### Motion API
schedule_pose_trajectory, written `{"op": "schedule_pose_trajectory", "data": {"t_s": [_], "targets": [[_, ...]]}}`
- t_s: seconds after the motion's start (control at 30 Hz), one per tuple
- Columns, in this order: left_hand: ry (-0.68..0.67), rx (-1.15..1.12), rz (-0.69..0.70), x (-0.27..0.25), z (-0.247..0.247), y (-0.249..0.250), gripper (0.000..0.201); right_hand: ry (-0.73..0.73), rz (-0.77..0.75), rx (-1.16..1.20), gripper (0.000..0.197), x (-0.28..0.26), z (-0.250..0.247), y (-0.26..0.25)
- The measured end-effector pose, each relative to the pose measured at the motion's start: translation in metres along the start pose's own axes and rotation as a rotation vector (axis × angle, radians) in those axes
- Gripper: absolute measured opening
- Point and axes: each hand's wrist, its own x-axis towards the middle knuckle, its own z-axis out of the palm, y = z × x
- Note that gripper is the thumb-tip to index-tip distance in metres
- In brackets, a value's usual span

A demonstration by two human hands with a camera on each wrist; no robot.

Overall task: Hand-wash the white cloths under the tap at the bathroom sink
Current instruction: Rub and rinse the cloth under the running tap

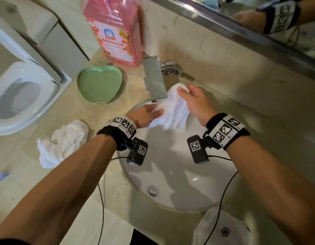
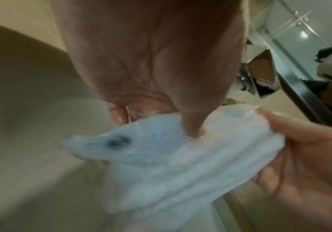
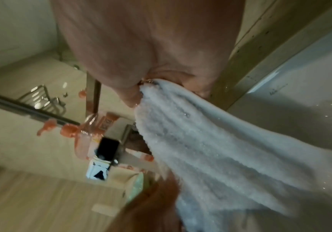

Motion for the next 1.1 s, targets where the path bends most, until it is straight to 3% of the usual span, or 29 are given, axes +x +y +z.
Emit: {"op": "schedule_pose_trajectory", "data": {"t_s": [0.13, 0.27, 0.37, 0.47, 0.57, 0.67, 0.73, 0.83, 0.93, 1.0, 1.1], "targets": [[0.147, -0.158, 0.068, 0.004, -0.008, -0.003, 0.015, 0.045, -0.002, 0.082, 0.027, 0.003, -0.014, -0.011], [0.118, -0.26, 0.135, -0.003, -0.021, 0.005, 0.025, -0.154, 0.04, -0.163, 0.059, 0.003, -0.007, -0.001], [0.073, -0.243, 0.099, -0.012, -0.03, 0.009, 0.034, -0.272, 0.028, -0.355, 0.033, 0.005, 0.016, 0.009], [0.06, -0.141, 0.097, -0.019, -0.037, 0.002, 0.024, -0.325, 0.017, -0.352, 0.029, 0.013, 0.033, 0.017], [0.139, -0.022, 0.071, -0.018, -0.039, -0.013, 0.01, -0.254, 0.042, -0.176, 0.015, 0.019, 0.032, 0.022], [0.187, -0.074, 0.006, -0.013, -0.031, -0.023, 0.02, -0.166, 0.052, -0.091, 0.01, 0.021, 0.021, 0.023], [0.212, -0.137, 0.046, -0.01, -0.025, -0.018, 0.02, -0.163, 0.061, -0.066, 0.013, 0.019, 0.013, 0.023], [0.165, -0.225, 0.128, -0.003, -0.016, 0.0, 0.014, -0.264, 0.038, -0.2, 0.024, 0.012, 0.005, 0.029], [0.147, -0.293, 0.169, 0.004, -0.005, 0.015, 0.016, -0.181, -0.047, -0.365, 0.013, 0.011, 0.005, 0.038], [0.144, -0.338, 0.196, 0.004, -0.002, 0.017, 0.019, -0.129, -0.007, -0.301, 0.012, 0.013, 0.004, 0.04], [0.037, -0.354, 0.117, 0.005, 0.0, 0.009, 0.03, -0.136, 0.076, -0.115, 0.013, 0.013, 0.001, 0.037]]}}
